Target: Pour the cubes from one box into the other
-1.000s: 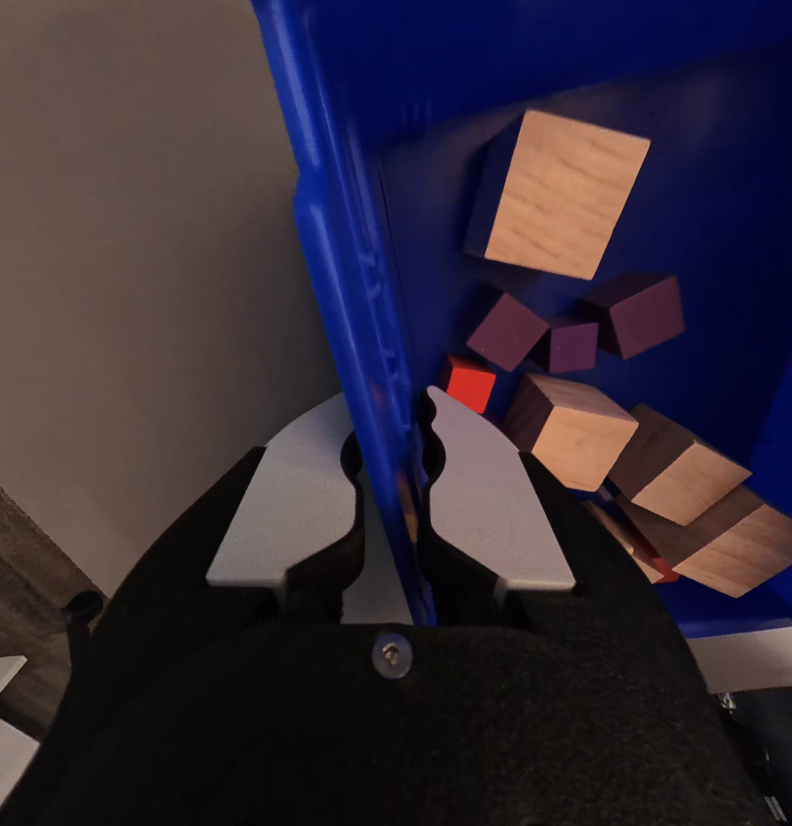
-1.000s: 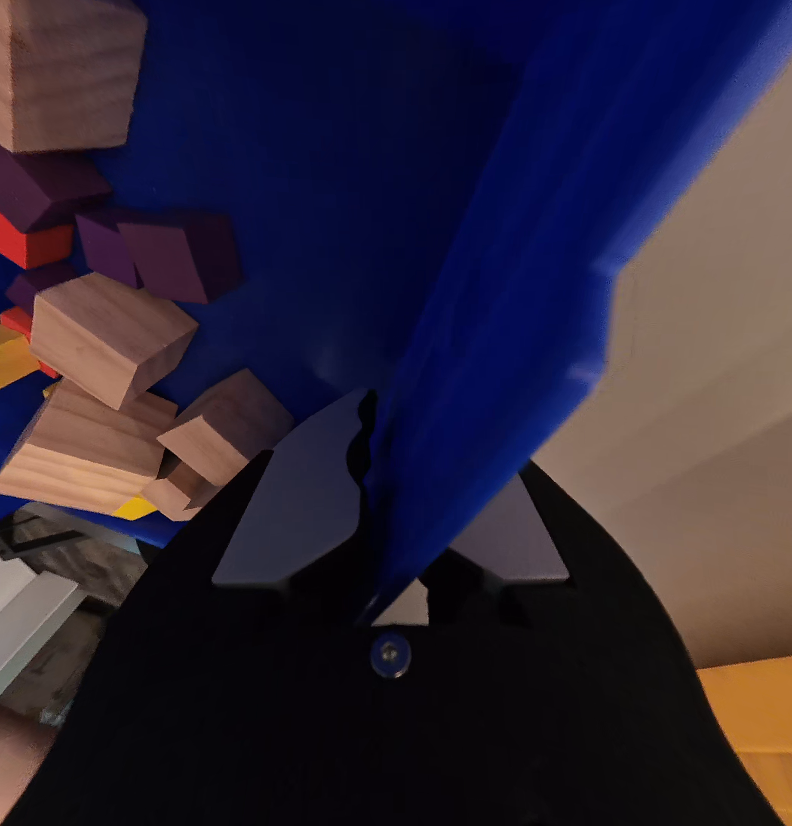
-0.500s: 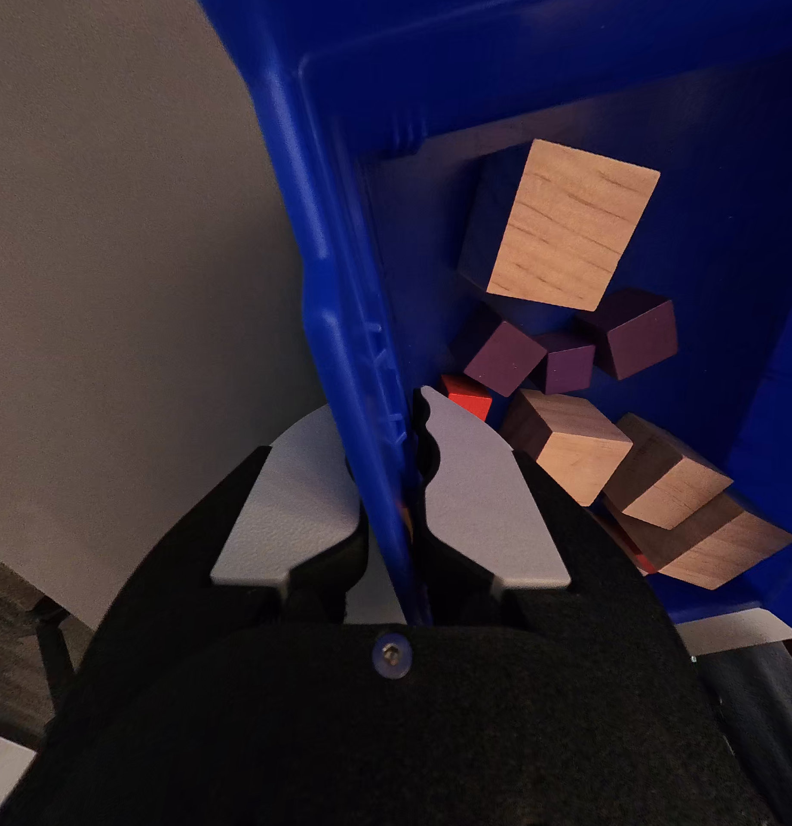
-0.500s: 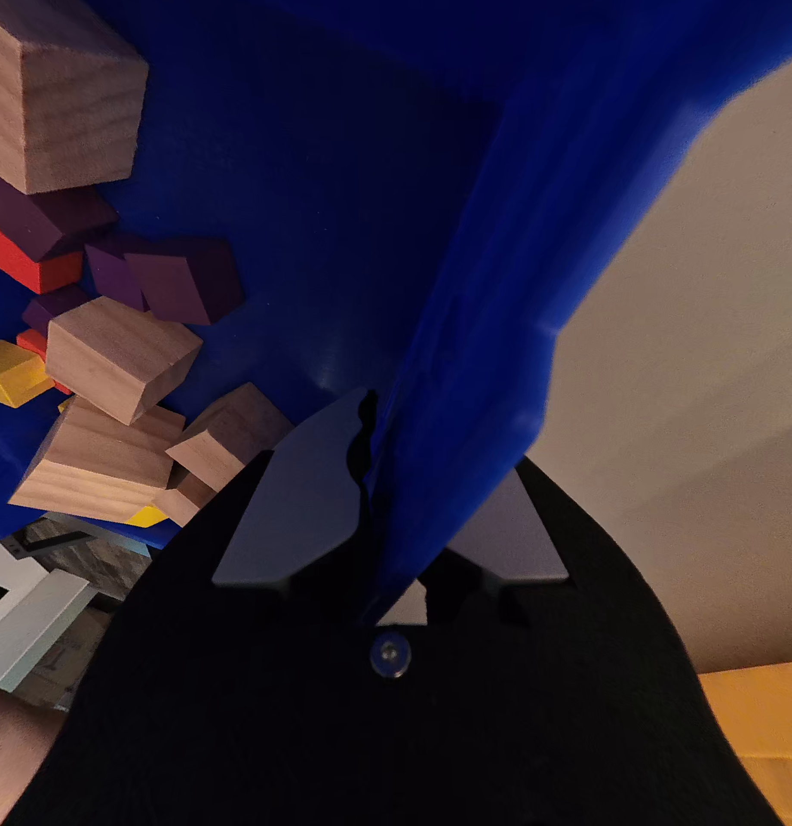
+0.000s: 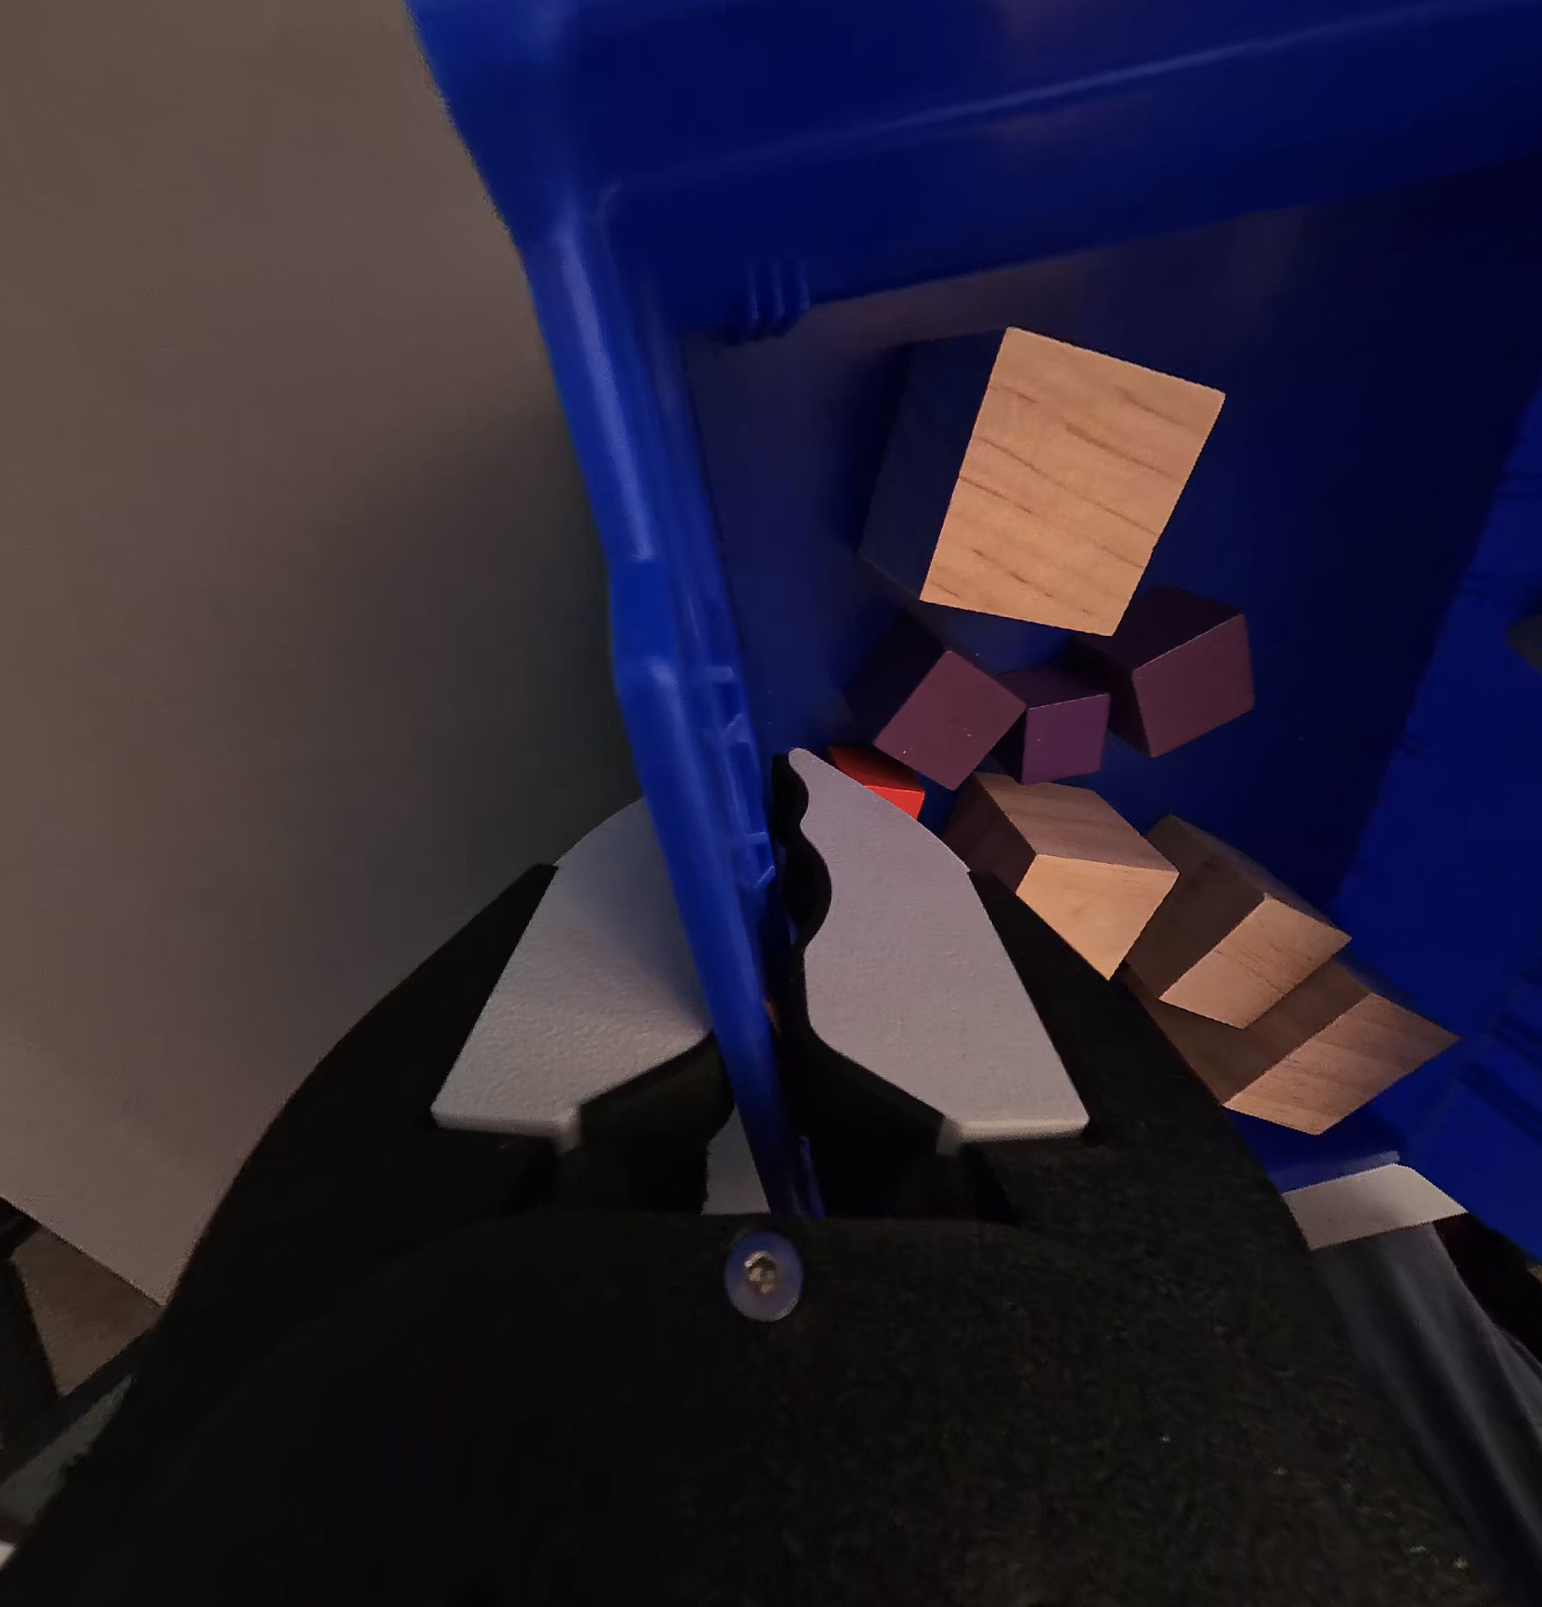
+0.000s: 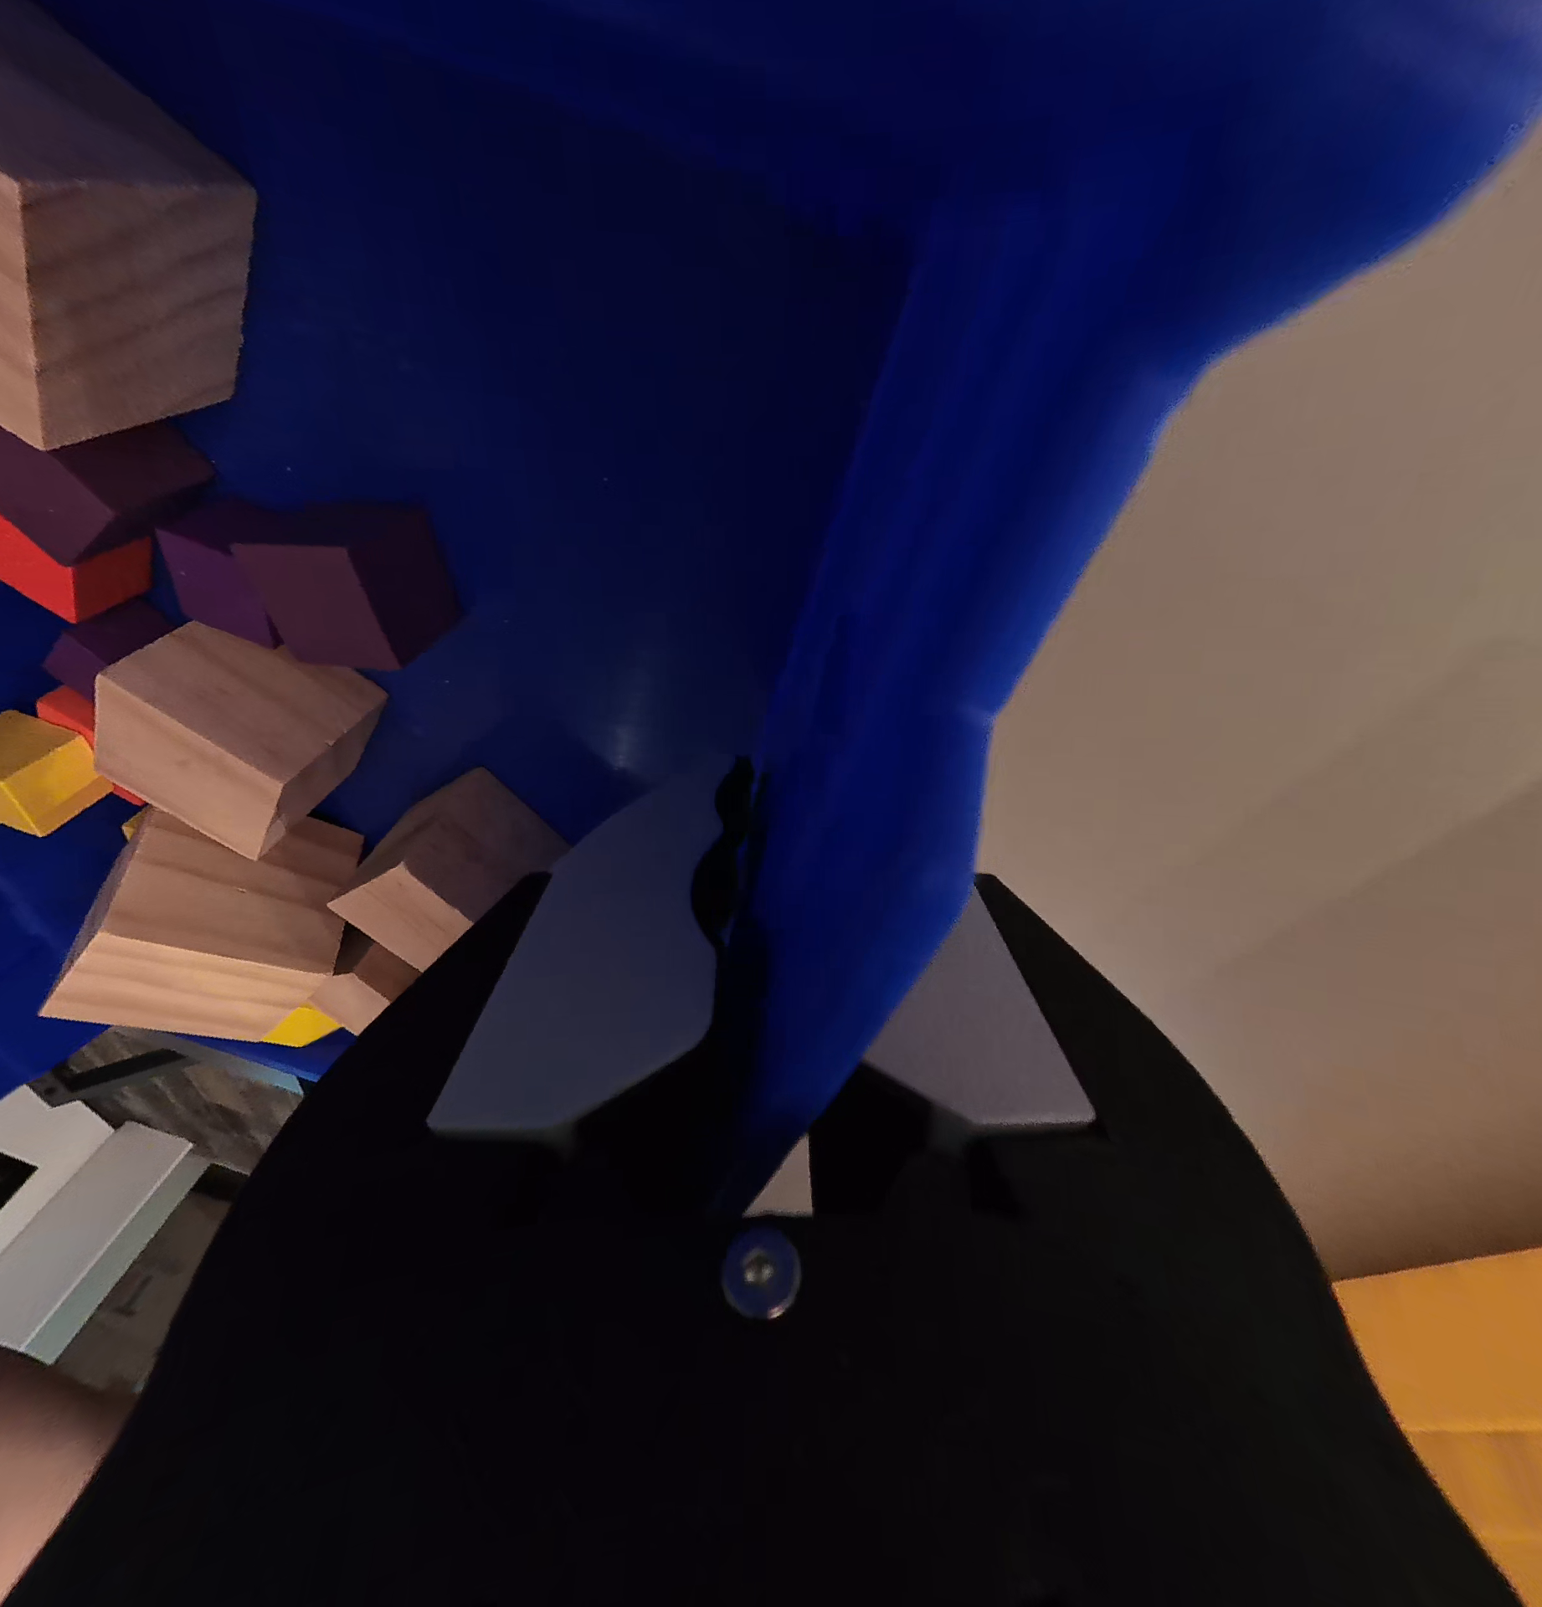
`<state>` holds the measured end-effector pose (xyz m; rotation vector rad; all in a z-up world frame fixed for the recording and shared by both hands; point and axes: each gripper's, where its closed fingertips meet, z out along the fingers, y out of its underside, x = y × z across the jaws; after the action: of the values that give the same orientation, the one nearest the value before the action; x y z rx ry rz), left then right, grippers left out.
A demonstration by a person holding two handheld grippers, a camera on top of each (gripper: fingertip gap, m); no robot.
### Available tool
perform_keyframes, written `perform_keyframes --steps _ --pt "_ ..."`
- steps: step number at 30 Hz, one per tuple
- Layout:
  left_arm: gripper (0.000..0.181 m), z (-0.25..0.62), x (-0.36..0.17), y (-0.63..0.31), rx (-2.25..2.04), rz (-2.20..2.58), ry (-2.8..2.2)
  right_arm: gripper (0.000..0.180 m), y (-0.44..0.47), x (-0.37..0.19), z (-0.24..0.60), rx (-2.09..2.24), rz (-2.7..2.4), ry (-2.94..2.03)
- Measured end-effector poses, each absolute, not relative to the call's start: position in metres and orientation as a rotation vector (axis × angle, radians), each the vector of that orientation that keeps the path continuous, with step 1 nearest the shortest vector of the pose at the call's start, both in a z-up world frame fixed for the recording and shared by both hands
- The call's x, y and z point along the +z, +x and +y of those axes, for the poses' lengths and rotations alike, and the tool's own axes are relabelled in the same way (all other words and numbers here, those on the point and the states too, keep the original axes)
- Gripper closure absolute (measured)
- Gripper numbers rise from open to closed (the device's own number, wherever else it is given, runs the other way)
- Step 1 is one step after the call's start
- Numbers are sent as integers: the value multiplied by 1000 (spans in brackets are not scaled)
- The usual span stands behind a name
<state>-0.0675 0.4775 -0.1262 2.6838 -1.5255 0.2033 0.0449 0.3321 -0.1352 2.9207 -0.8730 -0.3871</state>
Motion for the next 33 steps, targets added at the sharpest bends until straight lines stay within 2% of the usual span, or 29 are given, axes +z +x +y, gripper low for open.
perform_keyframes --steps 13,33 --pt "177 454 -88 -61 113 -1586 2835 173 47 -114 307 -440 -948 2986" --pt "177 421 -68 -48 77 -1697 2848 175 57 -105 275 -464 -989 3063"
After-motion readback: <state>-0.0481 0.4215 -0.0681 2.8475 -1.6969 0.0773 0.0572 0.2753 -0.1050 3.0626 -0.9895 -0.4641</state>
